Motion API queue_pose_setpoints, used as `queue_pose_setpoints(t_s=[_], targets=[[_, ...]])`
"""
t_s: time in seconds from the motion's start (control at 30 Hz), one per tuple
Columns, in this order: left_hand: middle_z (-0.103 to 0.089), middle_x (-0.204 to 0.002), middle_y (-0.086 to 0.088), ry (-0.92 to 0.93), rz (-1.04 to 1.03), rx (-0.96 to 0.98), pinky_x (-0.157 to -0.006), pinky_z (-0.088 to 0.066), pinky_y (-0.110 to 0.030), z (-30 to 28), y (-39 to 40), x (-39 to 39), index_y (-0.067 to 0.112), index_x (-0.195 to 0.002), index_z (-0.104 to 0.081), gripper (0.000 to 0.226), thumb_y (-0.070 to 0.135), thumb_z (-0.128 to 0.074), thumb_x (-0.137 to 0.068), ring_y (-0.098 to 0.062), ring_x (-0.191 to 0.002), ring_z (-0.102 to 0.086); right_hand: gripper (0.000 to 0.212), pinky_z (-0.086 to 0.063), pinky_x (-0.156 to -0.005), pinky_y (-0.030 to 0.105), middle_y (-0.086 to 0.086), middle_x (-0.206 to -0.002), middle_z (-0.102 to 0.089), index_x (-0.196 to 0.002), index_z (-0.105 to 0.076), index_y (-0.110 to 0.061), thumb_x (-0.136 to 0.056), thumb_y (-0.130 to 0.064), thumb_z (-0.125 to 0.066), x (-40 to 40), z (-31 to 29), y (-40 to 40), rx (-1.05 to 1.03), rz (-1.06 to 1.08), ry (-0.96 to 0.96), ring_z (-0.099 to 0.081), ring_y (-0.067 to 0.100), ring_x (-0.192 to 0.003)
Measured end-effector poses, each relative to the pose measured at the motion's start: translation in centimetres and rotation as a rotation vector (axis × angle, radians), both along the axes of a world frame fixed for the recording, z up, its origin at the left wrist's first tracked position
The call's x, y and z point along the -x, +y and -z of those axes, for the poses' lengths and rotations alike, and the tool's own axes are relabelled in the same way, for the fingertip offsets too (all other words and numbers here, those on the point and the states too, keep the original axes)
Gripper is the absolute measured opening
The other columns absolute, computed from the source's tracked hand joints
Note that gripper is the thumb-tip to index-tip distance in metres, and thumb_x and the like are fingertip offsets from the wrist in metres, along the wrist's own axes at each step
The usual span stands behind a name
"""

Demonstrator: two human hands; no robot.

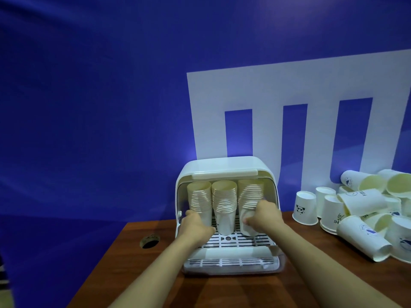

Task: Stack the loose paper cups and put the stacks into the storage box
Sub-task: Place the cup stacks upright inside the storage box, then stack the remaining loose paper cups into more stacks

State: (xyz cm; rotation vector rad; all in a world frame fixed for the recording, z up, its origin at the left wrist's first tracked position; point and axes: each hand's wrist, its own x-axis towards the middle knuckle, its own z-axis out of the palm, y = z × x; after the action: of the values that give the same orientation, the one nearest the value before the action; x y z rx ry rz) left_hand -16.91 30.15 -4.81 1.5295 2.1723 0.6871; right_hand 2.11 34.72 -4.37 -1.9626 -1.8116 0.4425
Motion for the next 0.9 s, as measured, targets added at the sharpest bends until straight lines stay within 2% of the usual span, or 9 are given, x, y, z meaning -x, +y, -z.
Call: queue_pose_setpoints(t_s=[0.07,0.17,0.23,0.3,0.4,0.57,0.73,0.83,0.9], targets=[[-0.061,-0.139,-0.012,0.038,0.017,0.023,-0.096,-0.052,-0.034,0.0,-0.1,-0.1,0.006,-0.138,-0.049,0.068,0.041,-0.079,-0.088,-0.029,-0.125,-0.061,0.048,-0.050,-0.080,0.029,0.010,-0.121,-0.065,-0.122,-0.058,-0.007,-0.082,-0.024,-0.077,0.0,0.3,-0.1,0.000,-0.006,-0.057,-0.064,0.026,-0.109],[-0.070,-0.115,-0.007,0.118,0.117,0.056,-0.078,-0.051,-0.030,0.3,-0.3,-0.4,0.010,-0.105,-0.067,0.036,0.041,-0.076,-0.091,-0.022,-0.098,-0.066,0.047,-0.049,-0.083,0.028,0.013,-0.125,-0.063,-0.129,-0.053,-0.003,-0.084,-0.006,-0.069,0.2,0.8,-0.1,-0.031,0.028,-0.071,-0.062,0.028,-0.115],[-0.075,-0.105,-0.006,0.113,0.228,0.066,-0.085,-0.057,-0.033,0.7,-0.2,-0.6,0.009,-0.097,-0.075,0.030,0.039,-0.076,-0.093,-0.020,-0.097,-0.070,0.047,-0.049,-0.092,0.031,0.015,-0.131,-0.060,-0.133,-0.050,0.001,-0.087,0.001,-0.061,0.5,0.8,-0.1,-0.040,0.049,-0.086,-0.060,0.030,-0.120],[-0.076,-0.115,-0.004,0.095,0.347,0.100,-0.097,-0.055,-0.034,0.7,-0.1,-0.9,0.012,-0.107,-0.078,0.028,0.037,-0.074,-0.096,-0.020,-0.109,-0.069,0.045,-0.046,-0.100,0.032,0.014,-0.135,-0.057,-0.133,-0.053,-0.001,-0.088,0.000,-0.060,0.8,0.9,-0.1,-0.042,0.046,-0.118,-0.058,0.030,-0.123],[-0.059,-0.151,-0.002,0.095,0.455,0.179,-0.116,-0.040,-0.031,0.2,-0.1,-1.0,0.019,-0.141,-0.065,0.044,0.038,-0.068,-0.101,-0.020,-0.140,-0.054,0.046,-0.043,-0.103,0.032,0.012,-0.141,-0.051,-0.130,-0.061,-0.010,-0.084,-0.009,-0.064,0.9,1.0,0.0,-0.021,-0.006,-0.154,-0.056,0.027,-0.125],[-0.043,-0.166,0.001,0.083,0.507,0.198,-0.122,-0.029,-0.029,0.3,0.0,-0.9,0.021,-0.157,-0.048,0.057,0.036,-0.064,-0.104,-0.018,-0.153,-0.039,0.047,-0.053,-0.085,0.028,0.013,-0.142,-0.052,-0.128,-0.061,-0.008,-0.084,-0.020,-0.074,-0.2,-0.1,-0.6,0.112,-0.100,-0.205,-0.061,0.024,-0.111],[-0.055,-0.156,-0.002,0.117,0.476,0.146,-0.118,-0.040,-0.032,-0.1,-0.5,-0.8,0.017,-0.150,-0.057,0.047,0.031,-0.061,-0.106,-0.019,-0.143,-0.053,0.013,-0.041,-0.066,0.029,0.010,-0.111,-0.062,-0.095,-0.064,-0.012,-0.087,-0.022,-0.065,-0.6,-1.0,-4.2,-0.119,-0.163,-0.267,-0.058,0.027,-0.093],[-0.076,-0.116,-0.002,0.364,0.326,-0.184,-0.091,-0.055,-0.037,-1.1,-2.6,-2.2,0.022,-0.111,-0.076,0.024,0.028,-0.054,-0.103,-0.027,-0.110,-0.070,0.024,-0.048,-0.062,0.032,-0.004,-0.076,-0.069,-0.074,-0.065,-0.016,-0.087,-0.036,-0.063,-2.8,-1.1,-7.5,-0.435,-0.144,-0.028,-0.065,0.019,-0.074],[-0.075,-0.096,0.000,0.325,0.295,-0.444,-0.079,-0.056,-0.040,-2.0,-5.1,-4.8,0.020,-0.095,-0.072,0.022,0.029,-0.054,-0.101,-0.025,-0.092,-0.070,0.025,-0.050,-0.060,0.030,-0.007,-0.059,-0.067,-0.068,-0.065,-0.018,-0.089,-0.031,-0.065,-5.2,-0.8,-9.3,-0.553,-0.107,0.250,-0.064,0.008,-0.058]])
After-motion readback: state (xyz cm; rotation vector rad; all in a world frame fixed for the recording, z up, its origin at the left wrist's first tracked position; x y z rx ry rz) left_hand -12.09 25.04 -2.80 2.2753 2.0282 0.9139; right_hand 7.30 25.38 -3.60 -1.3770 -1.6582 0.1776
